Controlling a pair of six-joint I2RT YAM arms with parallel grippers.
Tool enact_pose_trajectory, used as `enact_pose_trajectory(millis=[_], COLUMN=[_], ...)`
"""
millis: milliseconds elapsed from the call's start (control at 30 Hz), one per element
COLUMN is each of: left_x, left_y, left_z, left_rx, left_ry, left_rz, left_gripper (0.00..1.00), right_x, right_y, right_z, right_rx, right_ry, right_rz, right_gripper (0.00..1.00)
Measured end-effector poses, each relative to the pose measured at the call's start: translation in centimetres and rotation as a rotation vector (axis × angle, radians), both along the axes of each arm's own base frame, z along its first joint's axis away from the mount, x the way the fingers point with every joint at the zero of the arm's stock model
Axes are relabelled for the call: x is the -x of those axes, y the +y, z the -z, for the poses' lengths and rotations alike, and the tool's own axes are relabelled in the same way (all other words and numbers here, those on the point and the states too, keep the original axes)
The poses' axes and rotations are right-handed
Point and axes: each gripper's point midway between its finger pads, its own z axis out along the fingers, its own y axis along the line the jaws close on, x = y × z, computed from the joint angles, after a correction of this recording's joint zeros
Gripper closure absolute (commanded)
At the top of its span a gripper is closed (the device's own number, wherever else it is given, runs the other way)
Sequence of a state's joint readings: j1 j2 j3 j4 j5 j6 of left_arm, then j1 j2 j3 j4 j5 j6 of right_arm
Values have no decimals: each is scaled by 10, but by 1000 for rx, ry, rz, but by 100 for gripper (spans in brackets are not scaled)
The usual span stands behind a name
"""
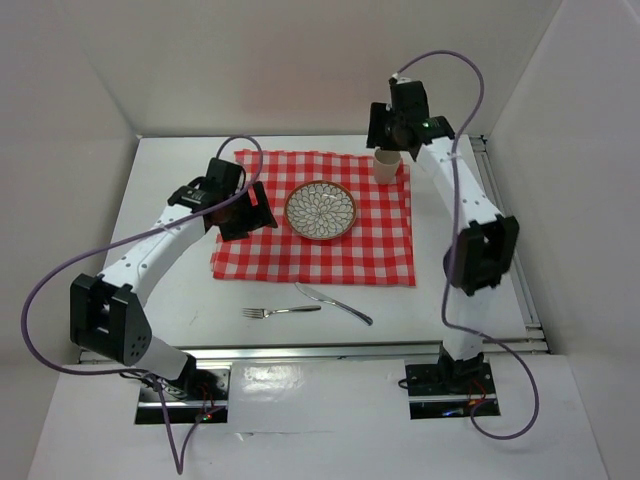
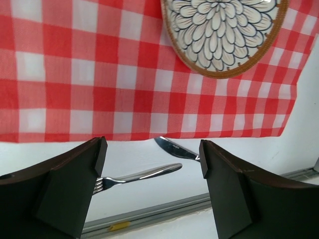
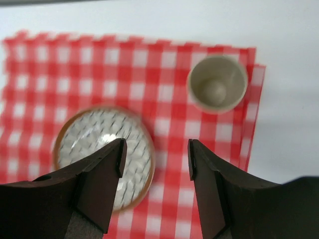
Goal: Set the dinner table for one person
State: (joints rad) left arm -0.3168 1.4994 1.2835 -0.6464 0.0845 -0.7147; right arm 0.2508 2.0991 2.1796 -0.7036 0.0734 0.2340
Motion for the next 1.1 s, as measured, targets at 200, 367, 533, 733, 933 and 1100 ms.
enact_pose_trajectory(millis=[200, 367, 533, 733, 933, 1100], left_x=[24, 59, 108, 160, 164, 159], left_y=[21, 26, 15, -16, -39, -56], left_z=[2, 24, 51, 75, 73, 89], left_rx=[-64, -104, -104, 7, 94, 121], left_ry=[24, 115, 238, 443, 528, 616], left_rz=[-75, -116, -105, -123, -218, -302], left_gripper=[19, 33, 32, 32, 27, 29], right_x=[164, 282, 347, 355, 349, 343], right_y=[47, 80, 89, 88, 86, 84], right_z=[-36, 33, 120, 131, 128, 118], right_rx=[-60, -125, -66, -65, -62, -58], right_ry=[-59, 71, 352, 407, 395, 371], right_rz=[-253, -477, -532, -480, -435, -405], right_gripper=[41, 44, 41, 40, 40, 40])
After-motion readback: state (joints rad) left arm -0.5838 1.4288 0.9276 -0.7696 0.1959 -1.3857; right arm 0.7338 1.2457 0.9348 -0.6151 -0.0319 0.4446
